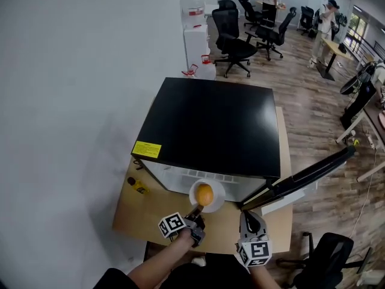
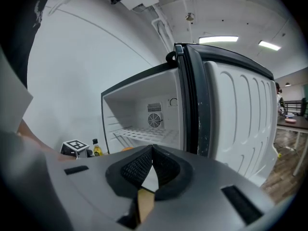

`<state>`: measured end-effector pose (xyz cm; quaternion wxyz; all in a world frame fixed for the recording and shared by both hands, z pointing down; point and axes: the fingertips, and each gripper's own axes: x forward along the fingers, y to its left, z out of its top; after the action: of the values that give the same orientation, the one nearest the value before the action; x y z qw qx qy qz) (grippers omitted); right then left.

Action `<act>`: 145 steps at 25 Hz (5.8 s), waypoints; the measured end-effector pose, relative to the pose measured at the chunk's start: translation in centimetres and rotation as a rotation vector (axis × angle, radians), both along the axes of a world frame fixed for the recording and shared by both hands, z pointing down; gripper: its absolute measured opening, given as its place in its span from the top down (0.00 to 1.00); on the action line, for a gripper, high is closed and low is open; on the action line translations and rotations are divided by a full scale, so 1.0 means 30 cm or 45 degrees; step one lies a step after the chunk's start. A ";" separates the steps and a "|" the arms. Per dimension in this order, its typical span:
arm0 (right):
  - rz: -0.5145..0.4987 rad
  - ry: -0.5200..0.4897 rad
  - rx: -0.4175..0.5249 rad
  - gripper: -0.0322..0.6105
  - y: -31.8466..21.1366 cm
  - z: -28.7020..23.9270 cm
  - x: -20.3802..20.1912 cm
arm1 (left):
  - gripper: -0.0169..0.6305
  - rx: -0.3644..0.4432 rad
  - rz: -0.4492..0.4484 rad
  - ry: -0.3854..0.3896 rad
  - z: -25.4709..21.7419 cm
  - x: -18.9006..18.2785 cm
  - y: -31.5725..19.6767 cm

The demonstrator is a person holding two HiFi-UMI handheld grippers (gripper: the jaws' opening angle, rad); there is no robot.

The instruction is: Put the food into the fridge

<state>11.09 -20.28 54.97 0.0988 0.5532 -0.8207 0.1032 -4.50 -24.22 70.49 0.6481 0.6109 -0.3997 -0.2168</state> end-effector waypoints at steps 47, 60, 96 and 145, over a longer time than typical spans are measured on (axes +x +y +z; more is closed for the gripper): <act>-0.031 -0.016 -0.127 0.86 -0.084 0.114 -0.007 | 0.94 -0.073 0.170 -0.022 0.333 0.262 -0.285; -0.086 -0.028 -0.136 0.86 -0.075 0.126 -0.059 | 0.94 -0.189 0.156 -0.005 0.342 0.272 -0.311; -0.061 -0.045 -0.102 0.86 0.007 0.088 -0.001 | 0.62 -0.072 0.404 -0.986 0.309 0.279 -0.382; 0.097 -0.018 0.074 0.86 0.585 -0.181 -0.040 | 0.87 0.849 0.101 -1.184 -0.624 -0.141 0.541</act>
<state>9.90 -2.74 49.53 0.0730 0.5858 -0.8025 0.0868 -8.72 -7.99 51.78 0.1841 0.8279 -0.5296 -0.0152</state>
